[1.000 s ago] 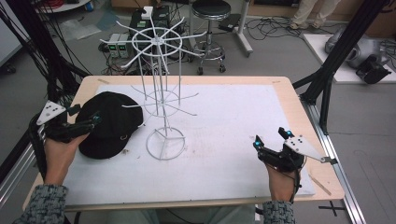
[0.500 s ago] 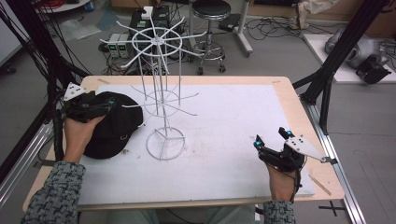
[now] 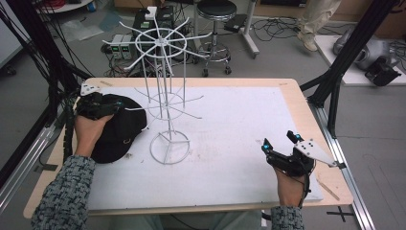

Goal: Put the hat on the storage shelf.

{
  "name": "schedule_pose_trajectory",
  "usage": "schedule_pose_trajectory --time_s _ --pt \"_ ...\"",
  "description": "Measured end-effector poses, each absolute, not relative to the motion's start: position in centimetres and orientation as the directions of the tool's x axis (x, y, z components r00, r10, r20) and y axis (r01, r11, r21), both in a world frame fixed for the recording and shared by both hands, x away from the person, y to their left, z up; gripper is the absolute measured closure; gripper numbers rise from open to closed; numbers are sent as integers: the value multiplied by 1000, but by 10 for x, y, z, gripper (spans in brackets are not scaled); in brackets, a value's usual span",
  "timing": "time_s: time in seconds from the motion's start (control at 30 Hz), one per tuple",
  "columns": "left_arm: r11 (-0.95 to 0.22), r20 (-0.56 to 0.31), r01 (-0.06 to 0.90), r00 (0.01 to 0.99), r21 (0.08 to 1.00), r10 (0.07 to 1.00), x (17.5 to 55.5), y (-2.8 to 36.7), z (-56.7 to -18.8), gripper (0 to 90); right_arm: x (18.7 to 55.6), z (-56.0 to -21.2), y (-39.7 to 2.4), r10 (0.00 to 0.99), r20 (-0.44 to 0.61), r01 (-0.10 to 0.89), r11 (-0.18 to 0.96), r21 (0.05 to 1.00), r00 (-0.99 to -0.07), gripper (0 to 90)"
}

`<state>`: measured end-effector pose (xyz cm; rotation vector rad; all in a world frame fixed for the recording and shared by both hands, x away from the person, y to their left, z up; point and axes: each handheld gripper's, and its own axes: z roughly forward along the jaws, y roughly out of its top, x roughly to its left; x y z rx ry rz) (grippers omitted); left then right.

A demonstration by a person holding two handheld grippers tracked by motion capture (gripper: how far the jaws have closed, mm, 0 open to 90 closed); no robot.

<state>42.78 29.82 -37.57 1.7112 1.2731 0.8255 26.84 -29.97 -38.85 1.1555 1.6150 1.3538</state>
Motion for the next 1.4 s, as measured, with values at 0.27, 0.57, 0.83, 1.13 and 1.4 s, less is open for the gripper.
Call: schedule_pose_trajectory --time_s 0.27,0.57,0.83,1.13,1.4 --pt "-140 13 462 267 876 964 432 298 -377 340 268 -388 -300 941 19 176 43 983 -339 115" --pt "-159 18 499 276 852 961 432 297 -377 518 267 -387 -303 942 28 170 31 985 -333 116" --pt "-148 -3 557 262 817 965 431 299 -378 785 266 -386 -304 944 33 165 23 986 -328 116" --pt "-116 -36 495 287 861 957 420 303 -363 831 266 -387 -306 943 30 162 25 986 -332 136" --pt "-60 -81 419 310 906 947 404 313 -342 838 266 -386 -305 943 34 156 19 988 -330 135"
